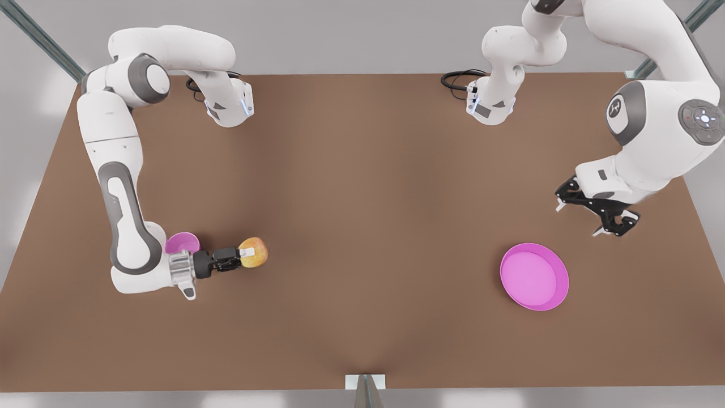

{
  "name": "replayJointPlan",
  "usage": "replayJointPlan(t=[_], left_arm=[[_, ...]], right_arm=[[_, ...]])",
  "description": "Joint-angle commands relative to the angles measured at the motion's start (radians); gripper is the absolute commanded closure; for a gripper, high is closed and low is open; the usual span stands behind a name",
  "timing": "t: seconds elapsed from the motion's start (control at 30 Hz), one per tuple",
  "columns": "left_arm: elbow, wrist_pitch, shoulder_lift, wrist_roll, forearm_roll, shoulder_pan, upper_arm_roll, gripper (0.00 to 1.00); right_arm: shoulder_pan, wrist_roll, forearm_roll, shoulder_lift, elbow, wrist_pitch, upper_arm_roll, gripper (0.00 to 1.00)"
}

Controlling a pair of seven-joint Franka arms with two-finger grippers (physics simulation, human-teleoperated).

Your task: Use the left arm to pick up the apple from the plate, transfer it to the gripper of the right arm, and then use the right arm to place it into the bowl

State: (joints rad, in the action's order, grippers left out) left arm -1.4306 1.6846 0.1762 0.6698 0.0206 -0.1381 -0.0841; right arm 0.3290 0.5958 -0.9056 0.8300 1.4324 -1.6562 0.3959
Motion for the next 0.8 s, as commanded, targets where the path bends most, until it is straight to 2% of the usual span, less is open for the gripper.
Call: replayJointPlan(t=[0.0, 0.13, 0.63, 0.77], left_arm=[[-0.001, -0.111, -0.001, -0.631, -0.024, 0.0, 0.001, 0.0], [-0.001, -0.126, -0.003, -0.631, -0.024, -0.003, 0.001, 0.0], [-0.004, -0.14, 0.006, -0.631, 0.001, -0.008, 0.004, 0.0], [-0.004, -0.138, 0.006, -0.63, 0.002, -0.008, 0.006, 0.0]], right_arm=[[0.007, 0.022, 0.082, -0.017, 0.0, 0.019, 0.0, 0.22], [0.051, 0.016, 0.22, -0.057, 0.002, 0.041, 0.0, 0.22], [0.223, 0.331, 0.297, -0.046, 0.013, 0.102, -0.008, 0.22], [0.246, 0.345, 0.373, -0.051, 0.008, 0.099, -0.008, 0.22]])
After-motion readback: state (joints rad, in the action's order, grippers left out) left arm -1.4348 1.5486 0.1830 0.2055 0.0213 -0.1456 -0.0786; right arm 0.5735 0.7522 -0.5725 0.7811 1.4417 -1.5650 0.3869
